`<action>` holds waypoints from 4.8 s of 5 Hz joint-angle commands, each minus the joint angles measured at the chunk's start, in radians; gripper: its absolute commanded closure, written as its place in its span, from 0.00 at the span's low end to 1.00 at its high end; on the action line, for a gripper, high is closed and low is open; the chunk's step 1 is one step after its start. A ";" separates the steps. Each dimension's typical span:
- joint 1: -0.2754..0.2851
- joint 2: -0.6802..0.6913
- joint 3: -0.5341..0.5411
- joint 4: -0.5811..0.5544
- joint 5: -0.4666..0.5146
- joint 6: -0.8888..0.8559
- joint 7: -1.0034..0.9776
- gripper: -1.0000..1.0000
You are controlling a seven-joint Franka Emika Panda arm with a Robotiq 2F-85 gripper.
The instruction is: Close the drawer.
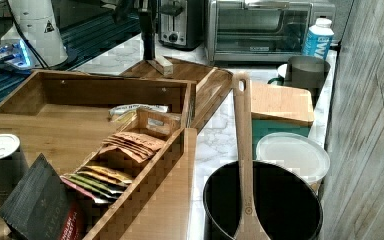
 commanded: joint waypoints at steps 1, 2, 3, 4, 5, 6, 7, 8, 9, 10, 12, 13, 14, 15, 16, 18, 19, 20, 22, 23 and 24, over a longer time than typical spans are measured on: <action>0.067 0.047 0.040 -0.129 0.147 0.034 0.117 1.00; 0.113 0.060 0.004 -0.136 0.158 0.045 0.127 1.00; 0.062 0.041 0.032 -0.167 0.051 0.084 0.149 1.00; 0.044 0.031 -0.006 -0.153 0.027 0.048 0.064 1.00; 0.024 0.059 -0.036 -0.119 0.018 0.040 -0.022 1.00; 0.003 0.083 -0.058 -0.074 0.005 0.027 -0.087 1.00; -0.024 0.090 -0.066 -0.043 0.020 0.013 -0.156 1.00; -0.039 0.100 -0.093 -0.025 0.046 0.056 -0.222 1.00; -0.052 0.097 -0.099 -0.003 0.048 0.108 -0.243 1.00; -0.066 0.151 -0.110 0.058 0.116 0.109 -0.345 1.00; -0.095 0.222 -0.176 0.152 0.067 0.151 -0.382 1.00; -0.113 0.215 -0.207 0.198 0.066 0.172 -0.425 1.00; -0.120 0.244 -0.239 0.310 0.085 0.060 -0.506 1.00; -0.090 0.317 -0.313 0.380 0.200 0.076 -0.645 1.00; -0.139 0.353 -0.298 0.468 0.215 0.036 -0.687 1.00; -0.141 0.448 -0.354 0.665 0.144 -0.038 -0.719 1.00; -0.177 0.482 -0.343 0.676 0.192 0.043 -0.804 1.00; -0.165 0.466 -0.357 0.699 0.127 0.039 -0.799 1.00; -0.142 0.459 -0.385 0.726 0.112 -0.056 -0.779 1.00; -0.141 0.459 -0.386 0.726 0.112 -0.056 -0.780 1.00; -0.143 0.459 -0.384 0.726 0.111 -0.056 -0.778 1.00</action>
